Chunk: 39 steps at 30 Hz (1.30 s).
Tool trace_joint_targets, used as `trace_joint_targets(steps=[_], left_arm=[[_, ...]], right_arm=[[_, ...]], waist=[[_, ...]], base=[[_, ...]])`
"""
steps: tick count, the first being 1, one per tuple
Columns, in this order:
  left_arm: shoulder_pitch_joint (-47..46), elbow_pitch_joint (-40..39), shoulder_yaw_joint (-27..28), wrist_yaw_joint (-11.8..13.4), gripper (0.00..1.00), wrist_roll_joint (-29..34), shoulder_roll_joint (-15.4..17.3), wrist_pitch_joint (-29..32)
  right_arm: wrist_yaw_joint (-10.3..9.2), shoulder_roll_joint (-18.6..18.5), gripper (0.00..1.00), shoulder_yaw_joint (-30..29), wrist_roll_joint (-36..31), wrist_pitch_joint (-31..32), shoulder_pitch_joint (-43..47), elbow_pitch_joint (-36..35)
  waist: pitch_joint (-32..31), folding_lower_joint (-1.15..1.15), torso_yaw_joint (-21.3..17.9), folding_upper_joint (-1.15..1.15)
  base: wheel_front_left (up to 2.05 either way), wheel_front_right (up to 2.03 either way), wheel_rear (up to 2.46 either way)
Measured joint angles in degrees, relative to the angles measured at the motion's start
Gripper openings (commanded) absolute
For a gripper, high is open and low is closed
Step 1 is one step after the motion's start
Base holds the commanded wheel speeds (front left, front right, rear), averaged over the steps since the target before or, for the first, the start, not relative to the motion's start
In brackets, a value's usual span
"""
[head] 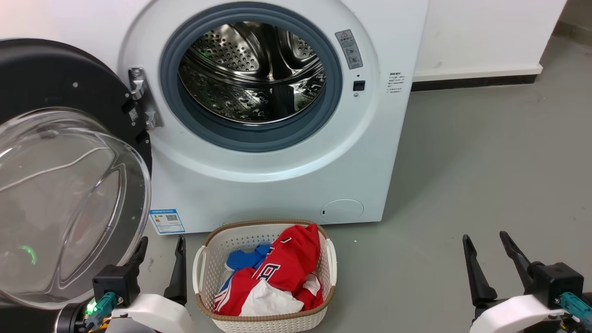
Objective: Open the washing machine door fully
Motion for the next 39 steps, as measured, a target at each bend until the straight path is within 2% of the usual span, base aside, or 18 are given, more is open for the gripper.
trace_joint_targets(steps=[37,38,39], left_arm=[[-0.6,0.8,-0.8,0.9,1.0,-0.2,0.5,-0.9],[-0.6,0.8,-0.8,0.9,0.0,-0.2,0.6,-1.0],[-0.4,1.1,-0.9,0.8,0.0,-0.2,0.4,-0.9]], right_arm=[[0.0,0.0,1.0,0.1,0.6,-2.0,-2.0,2.1],[0.0,0.0,0.0,0.1,0.6,-2.0,-2.0,2.1],[0.0,0.0,0.0,0.1,0.6,-2.0,-1.9,2.5]], waist=[[1.9,0.0,1.7,0.0],[1.9,0.0,1.7,0.0],[1.9,0.0,1.7,0.0]], base=[[0.0,0.0,0.0],[0.0,0.0,0.0],[0.0,0.0,0.0]])
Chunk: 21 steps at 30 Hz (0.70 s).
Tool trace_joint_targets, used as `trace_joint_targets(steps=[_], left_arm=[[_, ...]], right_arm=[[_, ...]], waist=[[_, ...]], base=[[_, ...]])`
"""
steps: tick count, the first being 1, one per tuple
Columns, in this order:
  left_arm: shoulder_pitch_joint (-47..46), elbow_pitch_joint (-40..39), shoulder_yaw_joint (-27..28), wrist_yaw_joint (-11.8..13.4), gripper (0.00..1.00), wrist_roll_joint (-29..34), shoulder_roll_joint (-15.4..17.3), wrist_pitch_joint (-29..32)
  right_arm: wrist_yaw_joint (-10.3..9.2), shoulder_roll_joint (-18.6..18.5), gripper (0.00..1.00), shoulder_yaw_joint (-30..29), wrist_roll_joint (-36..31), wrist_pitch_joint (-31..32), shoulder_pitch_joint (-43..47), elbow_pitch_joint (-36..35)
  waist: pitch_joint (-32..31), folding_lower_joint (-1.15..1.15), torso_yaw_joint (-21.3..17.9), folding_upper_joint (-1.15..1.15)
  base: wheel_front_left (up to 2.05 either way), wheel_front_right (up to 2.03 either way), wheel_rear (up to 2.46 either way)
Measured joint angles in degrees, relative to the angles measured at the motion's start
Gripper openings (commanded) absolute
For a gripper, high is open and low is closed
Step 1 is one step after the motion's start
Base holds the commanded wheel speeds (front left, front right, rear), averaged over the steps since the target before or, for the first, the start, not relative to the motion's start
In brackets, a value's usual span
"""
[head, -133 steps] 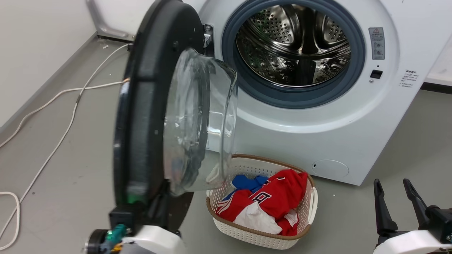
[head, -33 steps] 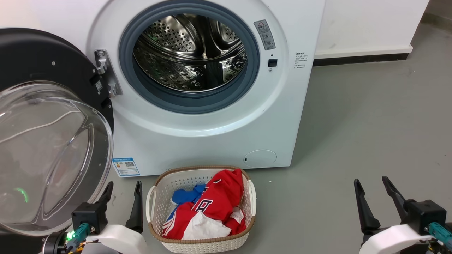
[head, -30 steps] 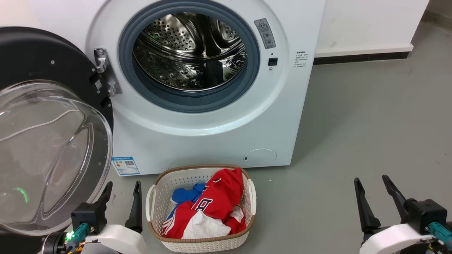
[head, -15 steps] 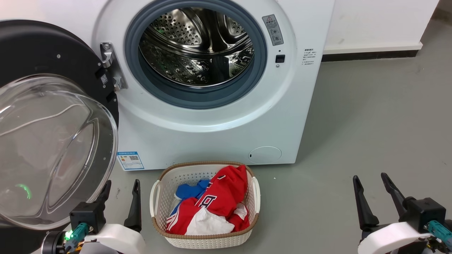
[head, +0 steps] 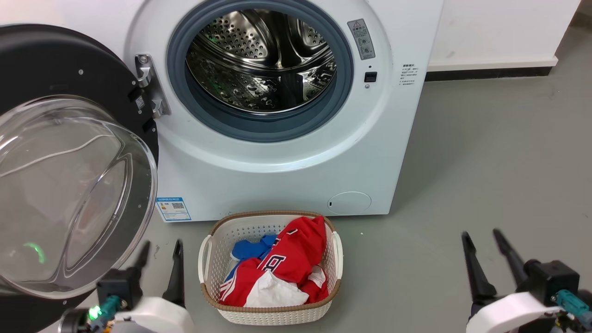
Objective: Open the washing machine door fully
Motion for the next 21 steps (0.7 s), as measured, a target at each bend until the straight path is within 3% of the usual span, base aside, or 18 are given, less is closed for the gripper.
trace_joint_targets(steps=[3,5,21], left_arm=[[1.1,0.9,-0.1,-0.2,0.0,-1.2,-1.0,0.3],[1.1,1.1,1.0,-1.3,0.0,-5.1,-1.9,1.0],[-0.2,3.9,5.3,-5.6,0.0,-18.6,-5.1,3.2]], right_arm=[[0.0,0.2,0.0,-0.1,1.1,0.4,0.7,1.4],[0.0,0.2,0.0,-0.5,6.2,1.3,0.6,2.0],[0.0,0.5,0.0,-1.4,23.2,3.3,-1.0,3.8]], waist=[[0.0,0.0,0.1,0.0],[0.1,0.0,0.1,0.0],[0.4,0.0,0.5,0.0]], base=[[0.0,0.0,0.0],[0.0,0.0,0.0],[0.0,0.0,0.0]])
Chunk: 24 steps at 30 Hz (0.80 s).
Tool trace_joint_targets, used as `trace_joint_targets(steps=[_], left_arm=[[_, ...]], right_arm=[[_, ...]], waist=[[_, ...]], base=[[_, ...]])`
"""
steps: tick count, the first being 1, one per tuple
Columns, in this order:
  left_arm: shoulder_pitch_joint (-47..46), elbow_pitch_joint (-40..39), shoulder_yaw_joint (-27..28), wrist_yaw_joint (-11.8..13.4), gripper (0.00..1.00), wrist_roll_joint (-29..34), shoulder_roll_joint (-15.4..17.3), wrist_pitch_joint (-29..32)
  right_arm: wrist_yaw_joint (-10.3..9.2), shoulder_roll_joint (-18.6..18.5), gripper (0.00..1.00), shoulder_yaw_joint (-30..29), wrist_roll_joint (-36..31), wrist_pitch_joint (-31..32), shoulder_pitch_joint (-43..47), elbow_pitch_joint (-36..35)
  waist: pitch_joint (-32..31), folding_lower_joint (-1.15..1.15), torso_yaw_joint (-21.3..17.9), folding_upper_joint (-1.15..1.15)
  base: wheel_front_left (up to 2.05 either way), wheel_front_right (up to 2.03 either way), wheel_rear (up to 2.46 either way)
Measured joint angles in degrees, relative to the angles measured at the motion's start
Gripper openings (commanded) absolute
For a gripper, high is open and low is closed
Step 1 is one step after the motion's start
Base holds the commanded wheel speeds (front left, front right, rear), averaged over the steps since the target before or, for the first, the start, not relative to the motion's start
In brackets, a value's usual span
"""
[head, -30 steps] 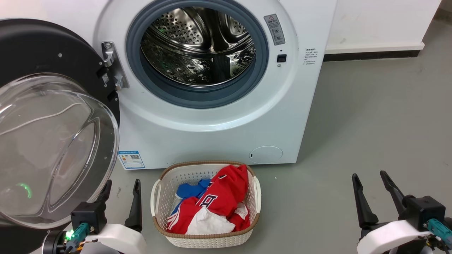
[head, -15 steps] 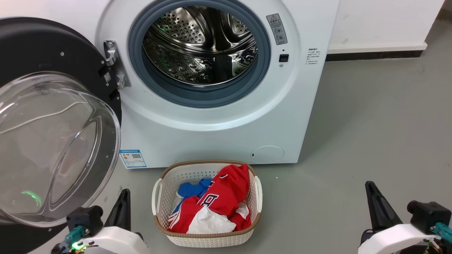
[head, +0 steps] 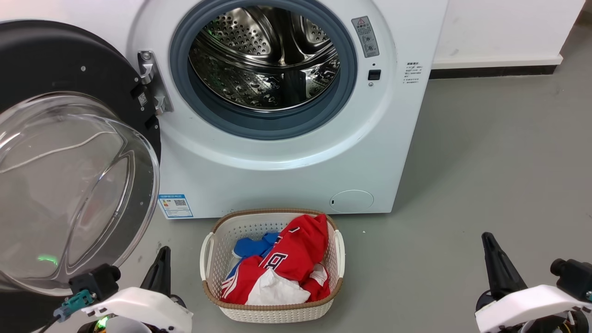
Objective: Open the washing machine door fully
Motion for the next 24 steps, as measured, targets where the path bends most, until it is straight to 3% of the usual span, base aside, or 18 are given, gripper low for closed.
trace_joint_targets(steps=[24], left_arm=[[-1.8,2.6,5.4,-4.9,0.0,-16.2,-4.0,2.9]], right_arm=[[-0.01,0.4,0.0,-1.3,20.3,2.6,-2.4,2.4]], waist=[[0.5,0.0,0.5,0.0]], base=[[0.0,0.0,0.0]])
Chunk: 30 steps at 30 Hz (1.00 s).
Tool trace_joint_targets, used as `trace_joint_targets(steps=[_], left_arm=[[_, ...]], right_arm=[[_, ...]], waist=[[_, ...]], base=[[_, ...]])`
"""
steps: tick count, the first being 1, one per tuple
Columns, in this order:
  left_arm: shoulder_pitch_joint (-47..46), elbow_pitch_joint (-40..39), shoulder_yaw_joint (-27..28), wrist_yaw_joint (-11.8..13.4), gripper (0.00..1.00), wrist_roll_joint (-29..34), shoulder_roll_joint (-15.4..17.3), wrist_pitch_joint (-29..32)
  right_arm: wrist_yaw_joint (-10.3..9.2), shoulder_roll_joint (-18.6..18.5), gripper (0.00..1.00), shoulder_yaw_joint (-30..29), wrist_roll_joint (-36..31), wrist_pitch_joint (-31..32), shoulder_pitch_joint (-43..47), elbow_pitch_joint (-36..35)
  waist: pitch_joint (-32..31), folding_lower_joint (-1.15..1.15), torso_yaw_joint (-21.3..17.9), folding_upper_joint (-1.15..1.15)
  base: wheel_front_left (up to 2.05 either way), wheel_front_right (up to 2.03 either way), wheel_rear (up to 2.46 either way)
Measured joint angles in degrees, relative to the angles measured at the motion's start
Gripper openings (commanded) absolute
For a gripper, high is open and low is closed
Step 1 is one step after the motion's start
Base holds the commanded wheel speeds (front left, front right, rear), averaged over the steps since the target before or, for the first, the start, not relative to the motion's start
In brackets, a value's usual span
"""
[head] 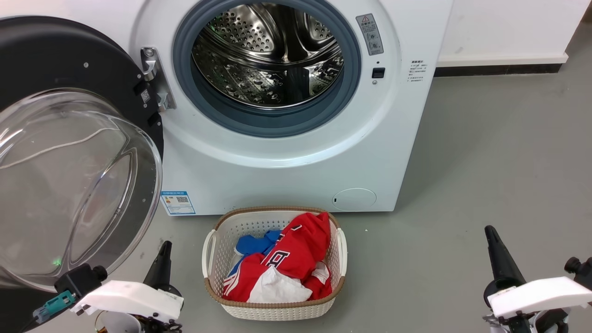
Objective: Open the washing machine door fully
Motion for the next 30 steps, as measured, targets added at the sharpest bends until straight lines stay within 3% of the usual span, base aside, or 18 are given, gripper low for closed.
trace_joint_targets(steps=[30], left_arm=[[-2.0,2.4,5.4,-4.7,0.0,-15.2,-4.0,3.0]], right_arm=[[0.0,0.3,0.0,-1.3,19.7,2.7,-2.3,2.2]], waist=[[0.6,0.0,0.6,0.0]], base=[[0.0,0.0,0.0]])
